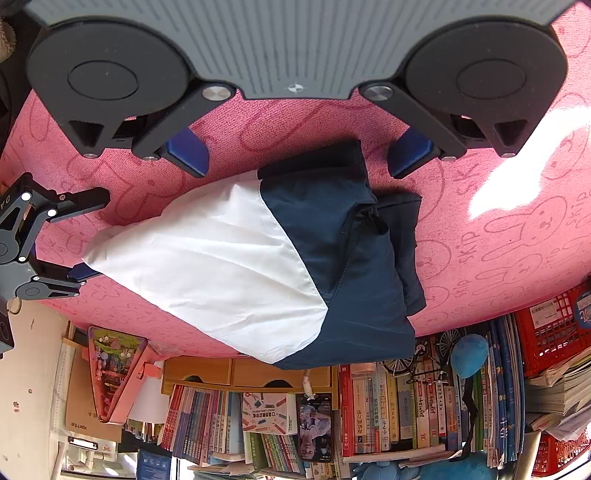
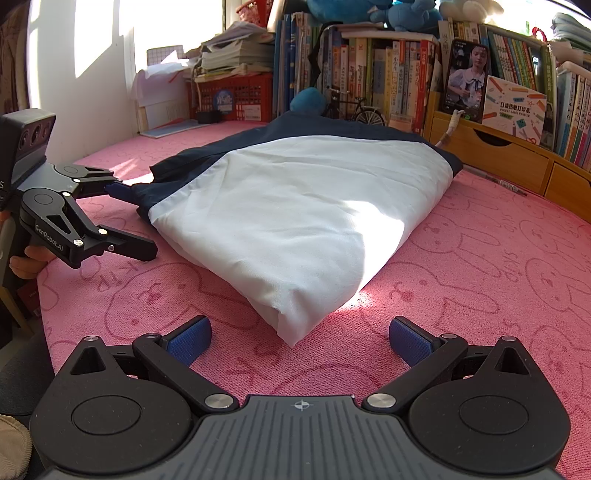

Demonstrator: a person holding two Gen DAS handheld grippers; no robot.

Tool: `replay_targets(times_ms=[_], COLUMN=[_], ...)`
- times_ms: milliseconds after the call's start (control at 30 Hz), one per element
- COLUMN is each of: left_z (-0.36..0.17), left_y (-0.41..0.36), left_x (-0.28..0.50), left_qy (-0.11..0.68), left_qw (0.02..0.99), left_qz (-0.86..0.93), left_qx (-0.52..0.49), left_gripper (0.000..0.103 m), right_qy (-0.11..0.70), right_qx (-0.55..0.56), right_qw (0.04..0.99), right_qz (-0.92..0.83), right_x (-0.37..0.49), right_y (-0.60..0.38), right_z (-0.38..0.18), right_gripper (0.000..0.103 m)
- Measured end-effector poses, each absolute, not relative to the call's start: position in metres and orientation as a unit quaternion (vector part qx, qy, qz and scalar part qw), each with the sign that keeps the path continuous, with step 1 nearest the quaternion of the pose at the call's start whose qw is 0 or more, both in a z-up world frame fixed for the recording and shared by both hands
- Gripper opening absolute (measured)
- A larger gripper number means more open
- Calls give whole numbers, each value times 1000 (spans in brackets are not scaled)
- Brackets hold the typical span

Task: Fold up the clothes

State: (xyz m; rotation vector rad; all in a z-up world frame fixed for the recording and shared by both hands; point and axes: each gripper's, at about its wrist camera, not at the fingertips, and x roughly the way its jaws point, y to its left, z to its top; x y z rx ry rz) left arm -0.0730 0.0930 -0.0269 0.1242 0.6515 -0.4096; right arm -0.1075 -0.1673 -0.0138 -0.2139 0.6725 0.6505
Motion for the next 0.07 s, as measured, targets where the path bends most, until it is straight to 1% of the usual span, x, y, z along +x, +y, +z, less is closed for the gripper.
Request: replay_targets(times_ms=[67], left_z=[-27], left_y=[92], left_x=[-73], left_qy=[318], left_qw=[925], left_qz=[-199], left_qx=[62], left_gripper=[103], right_qy=[323], right_qx=[-103], right_qw=[887], right_qz=[313], right_x=[-108], right_y=[-167], right_z=[-14], right_gripper=[103])
